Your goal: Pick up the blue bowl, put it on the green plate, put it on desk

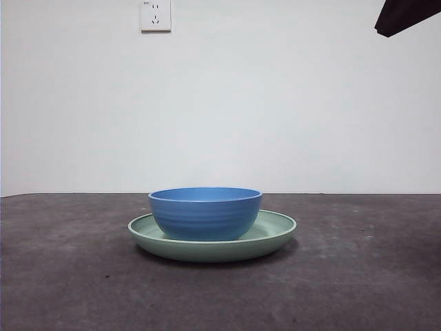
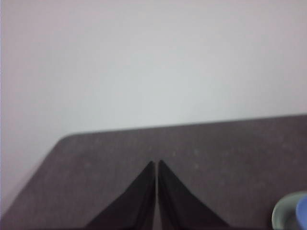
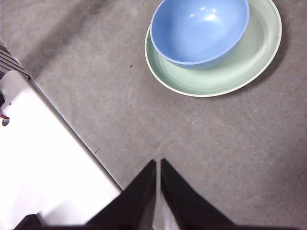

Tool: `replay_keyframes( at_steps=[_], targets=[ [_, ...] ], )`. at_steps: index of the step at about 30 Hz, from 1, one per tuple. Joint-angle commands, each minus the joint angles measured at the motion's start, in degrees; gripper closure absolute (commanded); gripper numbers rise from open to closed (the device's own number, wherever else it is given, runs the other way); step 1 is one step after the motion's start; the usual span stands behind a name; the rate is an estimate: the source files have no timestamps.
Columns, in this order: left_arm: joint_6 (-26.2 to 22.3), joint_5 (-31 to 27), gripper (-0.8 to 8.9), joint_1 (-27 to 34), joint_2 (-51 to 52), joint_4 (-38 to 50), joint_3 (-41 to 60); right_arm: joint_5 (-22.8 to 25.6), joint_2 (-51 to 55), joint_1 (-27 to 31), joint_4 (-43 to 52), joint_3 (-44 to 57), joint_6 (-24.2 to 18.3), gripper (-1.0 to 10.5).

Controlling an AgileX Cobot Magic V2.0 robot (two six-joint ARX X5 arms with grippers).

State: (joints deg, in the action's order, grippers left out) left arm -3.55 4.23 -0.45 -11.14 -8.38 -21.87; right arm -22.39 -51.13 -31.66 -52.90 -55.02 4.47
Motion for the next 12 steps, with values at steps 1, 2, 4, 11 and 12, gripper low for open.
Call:
replay_keyframes(
  at_steps=[1,2,4,11,12],
  targets=[
    [-0.3,-0.2,8.04,0.1,2.9,0.7,4.5,-0.1,-0.4,-0.5,0.5,-0.4,-0.5,9.4],
    [-0.2,-0.2,8.04,0.1,3.8,0.7,6.0,-0.1,-0.4,-0.5,0.5,-0.4,-0.5,9.4],
    [0.0,-0.2,8.04,0.1,5.6,0.7,9.0,-0.1,-0.4,-0.5,0.5,-0.4,-0.5,9.4],
    [1.3,-0.2,8.04,0.1,10.9,0.3,16.1,-0.1,-0.4,-0.5,0.5,-0.4,-0.5,9.4],
    [1.4,-0.2,8.04,0.1,11.0,0.5,16.8,-0.1,-0.4,-0.5,0.5,-0.4,-0.5,9.4]
  ],
)
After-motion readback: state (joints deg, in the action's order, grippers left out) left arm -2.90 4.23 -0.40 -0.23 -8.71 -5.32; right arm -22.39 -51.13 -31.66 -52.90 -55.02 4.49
